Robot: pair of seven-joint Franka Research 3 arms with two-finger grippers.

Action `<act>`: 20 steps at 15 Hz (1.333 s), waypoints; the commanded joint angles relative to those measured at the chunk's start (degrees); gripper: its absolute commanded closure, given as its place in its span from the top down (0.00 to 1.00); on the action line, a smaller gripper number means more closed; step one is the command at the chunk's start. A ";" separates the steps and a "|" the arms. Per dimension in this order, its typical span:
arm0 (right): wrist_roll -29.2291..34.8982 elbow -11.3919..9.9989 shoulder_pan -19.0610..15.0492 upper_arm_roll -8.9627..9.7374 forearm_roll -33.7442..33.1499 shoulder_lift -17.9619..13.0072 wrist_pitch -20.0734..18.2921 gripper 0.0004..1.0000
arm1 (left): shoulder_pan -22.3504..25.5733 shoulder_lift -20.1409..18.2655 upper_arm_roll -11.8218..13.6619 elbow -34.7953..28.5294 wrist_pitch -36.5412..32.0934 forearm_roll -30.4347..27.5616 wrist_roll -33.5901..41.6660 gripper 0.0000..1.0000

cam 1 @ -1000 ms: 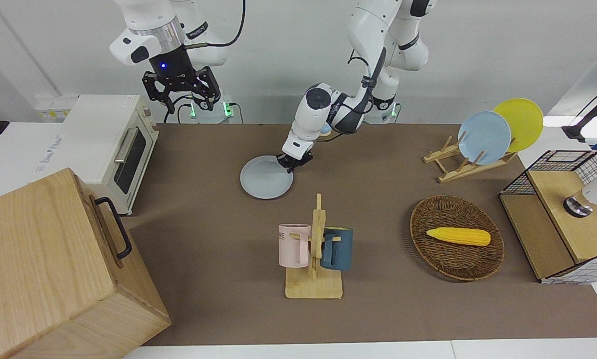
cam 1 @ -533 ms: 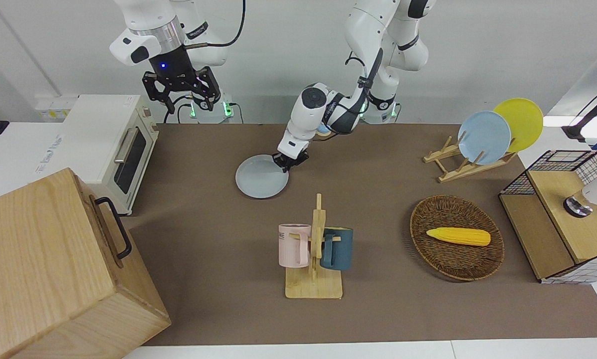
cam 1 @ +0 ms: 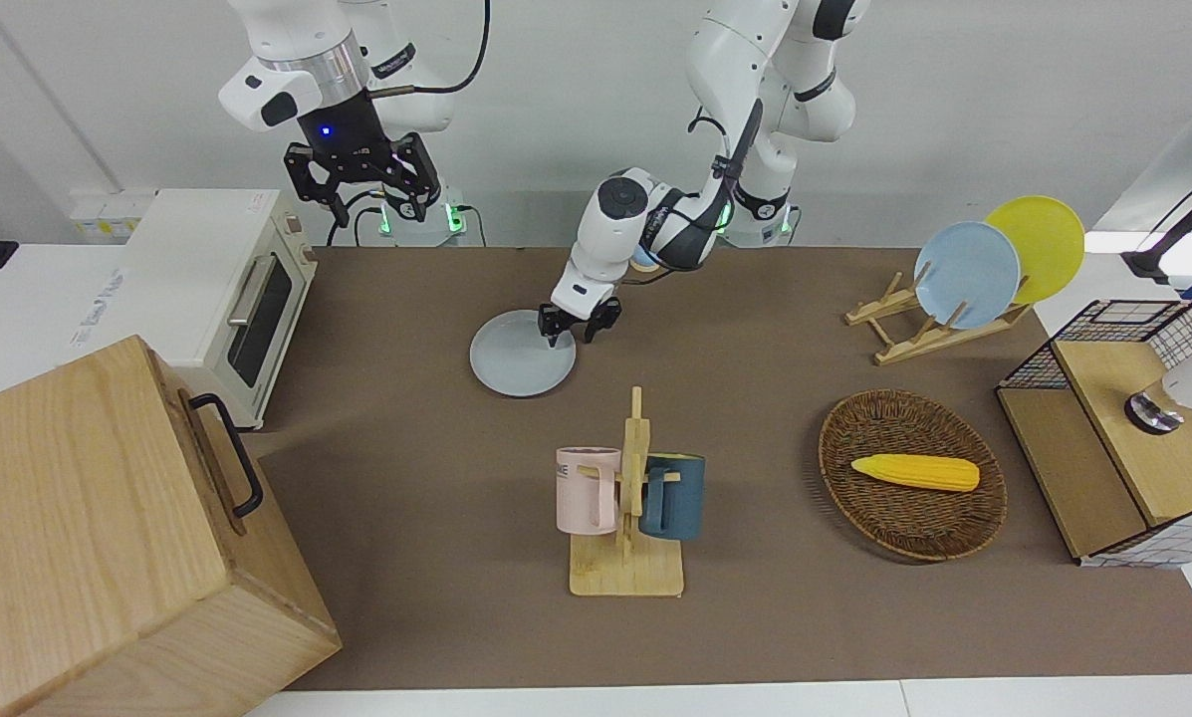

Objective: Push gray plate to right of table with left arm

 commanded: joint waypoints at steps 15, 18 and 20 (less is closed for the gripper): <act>0.12 0.81 -0.37 0.23 0.92 0.36 -0.31 1.00 | 19.78 -16.06 2.87 4.60 -24.80 9.98 23.04 0.99; 0.12 0.81 -0.37 0.23 0.92 0.36 -0.31 1.00 | 23.38 -17.38 4.72 6.44 -26.10 10.87 27.58 0.99; 0.12 0.81 -0.37 0.23 0.92 0.36 -0.31 1.00 | 24.88 -17.73 6.12 8.99 -29.18 10.96 28.83 0.99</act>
